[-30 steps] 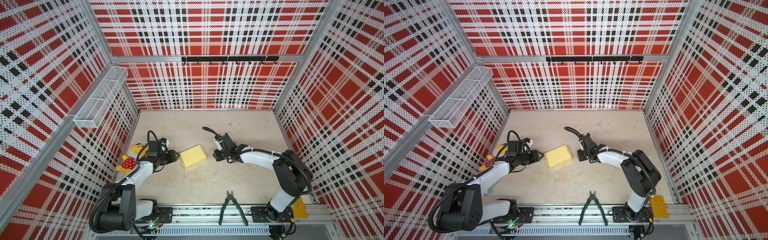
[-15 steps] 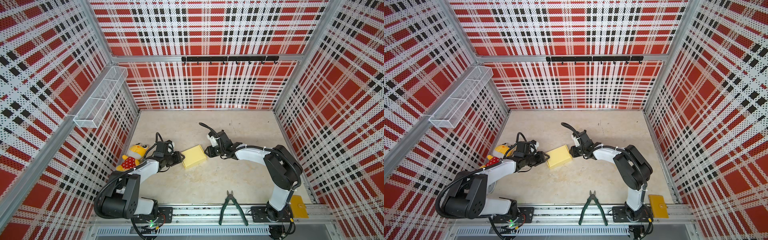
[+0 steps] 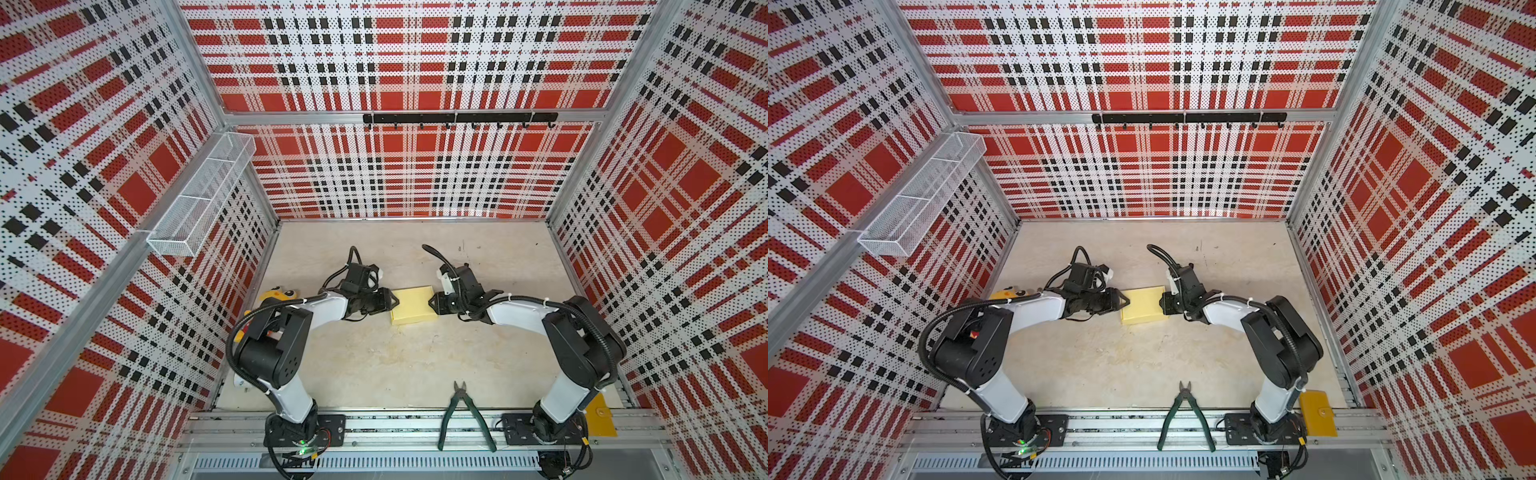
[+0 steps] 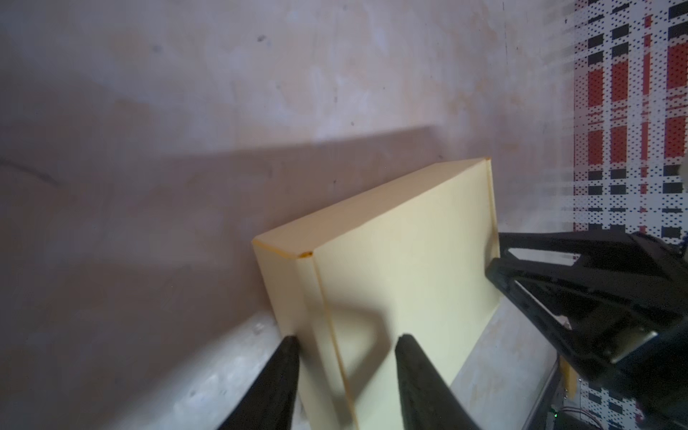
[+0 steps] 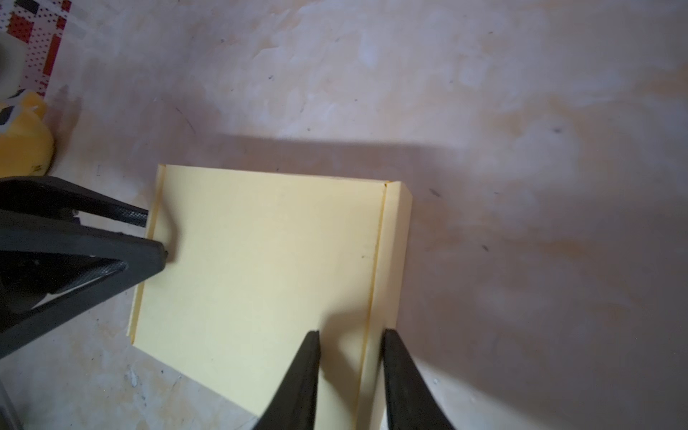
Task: Assemble paper box
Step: Move the paper box to the center of the table, then reset both arms
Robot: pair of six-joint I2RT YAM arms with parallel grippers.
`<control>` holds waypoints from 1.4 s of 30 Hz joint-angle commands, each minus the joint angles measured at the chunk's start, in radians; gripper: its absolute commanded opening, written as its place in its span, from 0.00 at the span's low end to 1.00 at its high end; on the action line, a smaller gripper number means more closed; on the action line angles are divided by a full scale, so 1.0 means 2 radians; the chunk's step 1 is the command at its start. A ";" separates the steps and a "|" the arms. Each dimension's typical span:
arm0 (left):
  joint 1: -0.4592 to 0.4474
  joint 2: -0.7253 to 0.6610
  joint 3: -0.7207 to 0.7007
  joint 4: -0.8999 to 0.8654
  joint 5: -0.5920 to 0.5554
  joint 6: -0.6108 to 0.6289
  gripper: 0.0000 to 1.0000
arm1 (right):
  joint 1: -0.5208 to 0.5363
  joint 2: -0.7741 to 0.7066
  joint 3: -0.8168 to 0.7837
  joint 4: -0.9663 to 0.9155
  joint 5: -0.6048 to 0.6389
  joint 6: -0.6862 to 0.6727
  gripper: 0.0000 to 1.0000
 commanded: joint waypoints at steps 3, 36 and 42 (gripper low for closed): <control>-0.028 0.040 0.049 -0.017 0.061 0.015 0.49 | -0.009 -0.040 -0.034 0.014 -0.002 -0.002 0.30; 0.171 -0.170 -0.095 0.017 -0.076 0.122 1.00 | -0.096 -0.278 -0.159 -0.017 0.169 -0.074 0.72; 0.237 -0.204 -0.095 0.017 -0.080 0.136 1.00 | -0.137 -0.326 -0.187 0.003 0.174 -0.101 1.00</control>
